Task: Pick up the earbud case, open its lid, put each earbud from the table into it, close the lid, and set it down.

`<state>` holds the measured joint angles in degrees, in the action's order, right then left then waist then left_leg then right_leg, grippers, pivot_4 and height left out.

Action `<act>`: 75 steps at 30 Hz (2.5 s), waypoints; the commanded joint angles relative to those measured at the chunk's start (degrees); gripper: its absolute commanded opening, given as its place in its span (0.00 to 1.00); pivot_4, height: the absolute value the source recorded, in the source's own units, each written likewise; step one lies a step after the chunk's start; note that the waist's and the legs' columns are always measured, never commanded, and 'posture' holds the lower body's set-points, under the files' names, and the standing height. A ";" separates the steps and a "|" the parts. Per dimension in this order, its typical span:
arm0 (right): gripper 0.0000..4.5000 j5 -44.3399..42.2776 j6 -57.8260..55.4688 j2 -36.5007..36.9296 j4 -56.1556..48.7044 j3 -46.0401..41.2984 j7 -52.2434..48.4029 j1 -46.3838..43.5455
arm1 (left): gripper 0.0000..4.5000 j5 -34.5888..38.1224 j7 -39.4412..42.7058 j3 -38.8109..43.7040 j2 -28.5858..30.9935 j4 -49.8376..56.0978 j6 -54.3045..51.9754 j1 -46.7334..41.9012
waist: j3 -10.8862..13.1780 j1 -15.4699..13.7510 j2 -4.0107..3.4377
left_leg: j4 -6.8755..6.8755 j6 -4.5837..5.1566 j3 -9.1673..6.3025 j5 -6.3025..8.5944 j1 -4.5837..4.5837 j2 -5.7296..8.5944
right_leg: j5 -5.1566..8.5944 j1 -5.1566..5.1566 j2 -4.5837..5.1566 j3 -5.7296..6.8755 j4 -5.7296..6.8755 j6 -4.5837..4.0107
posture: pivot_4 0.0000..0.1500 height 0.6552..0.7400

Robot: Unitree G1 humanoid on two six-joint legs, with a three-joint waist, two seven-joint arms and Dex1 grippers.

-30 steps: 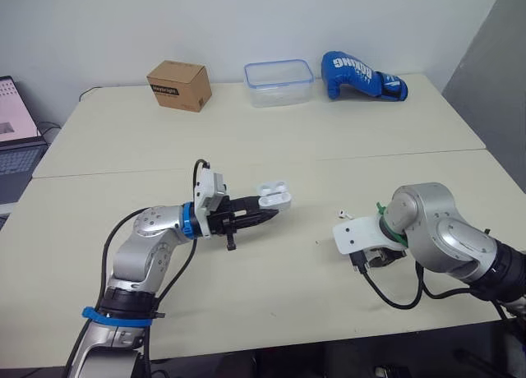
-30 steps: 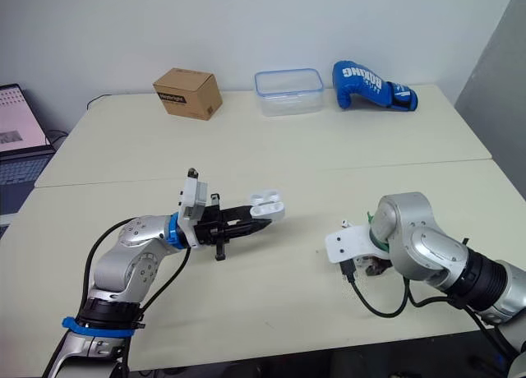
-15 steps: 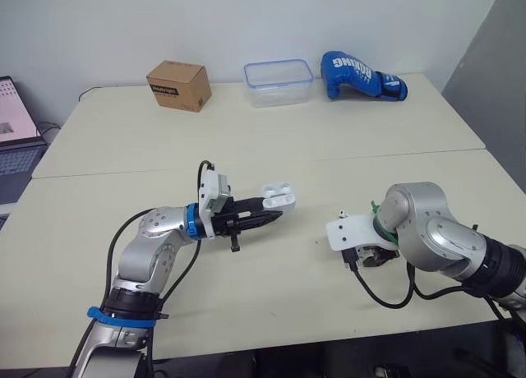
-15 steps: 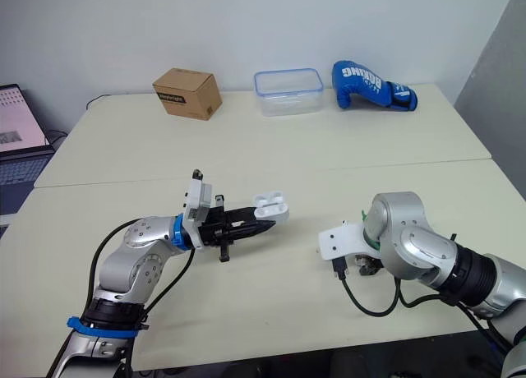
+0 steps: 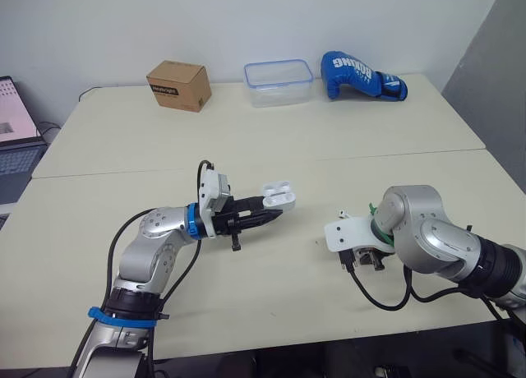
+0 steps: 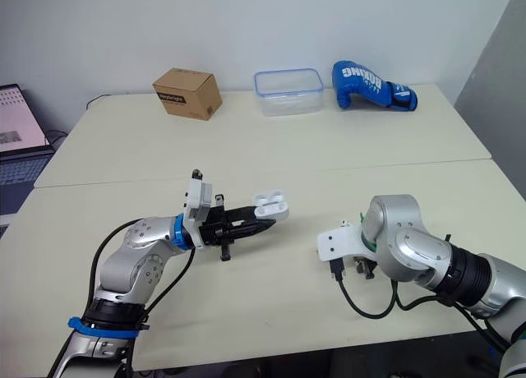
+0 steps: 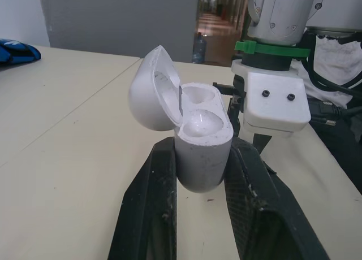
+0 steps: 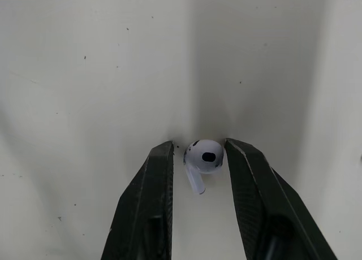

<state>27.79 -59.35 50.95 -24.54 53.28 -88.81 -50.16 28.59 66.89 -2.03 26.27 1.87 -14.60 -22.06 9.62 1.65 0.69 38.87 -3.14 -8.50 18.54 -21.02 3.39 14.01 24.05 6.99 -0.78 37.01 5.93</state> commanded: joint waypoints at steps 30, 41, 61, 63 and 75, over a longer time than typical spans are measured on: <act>0.09 -19.79 -14.22 -8.53 -7.27 -33.30 10.12 9.50 | 0.19 0.38 2.09 2.61 0.37 -8.36 3.07 -2.61 | -0.01 -0.17 0.01 | -0.02 0.00 -0.02 0.00 -0.01 0.00 | -0.01 0.02 0.00 0.00 0.00 -0.01 | 1.00 0.89; 0.09 -33.09 -20.45 -35.58 -13.87 -59.13 30.87 17.30 | 0.19 -0.86 5.76 2.23 0.40 -14.56 4.55 -6.61 | -0.04 -0.01 0.02 | -0.01 -0.01 -0.13 0.00 0.00 0.03 | -0.01 0.02 0.00 0.04 0.08 -0.02 | 1.00 0.89; 0.09 -42.15 2.59 -49.71 -10.44 -54.72 56.98 20.20 | 0.19 -3.48 4.36 2.41 -1.05 -17.85 7.92 -10.25 | -0.07 0.32 -0.04 | -0.03 -0.02 -0.13 -0.01 0.05 0.03 | -0.01 0.05 -0.02 -0.01 0.13 -0.02 | 1.00 0.89; 0.09 -42.57 3.85 -50.36 -10.67 -53.03 58.87 21.30 | 0.19 -3.26 4.13 2.52 -1.37 -17.95 7.41 -10.80 | -0.07 0.32 -0.04 | -0.03 -0.02 -0.13 -0.01 0.05 0.03 | -0.01 0.05 -0.02 0.00 0.13 -0.02 | 1.00 0.89; 0.09 -44.79 8.46 -52.89 -9.17 -48.19 66.87 25.08 | 0.19 -2.83 3.44 2.30 -1.91 -17.72 4.90 -13.20 | -0.07 0.44 -0.04 | -0.04 -0.02 -0.12 -0.01 0.05 0.03 | -0.01 0.06 -0.03 -0.02 0.13 -0.02 | 1.00 0.89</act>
<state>-15.56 -52.52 -1.25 -33.11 4.54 -22.64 -25.21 24.89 70.36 -0.20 24.28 -17.71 -9.67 -34.14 9.54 2.09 0.65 38.83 -3.15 -8.62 18.53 -20.97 3.41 14.00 24.11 6.95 -0.81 37.14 5.92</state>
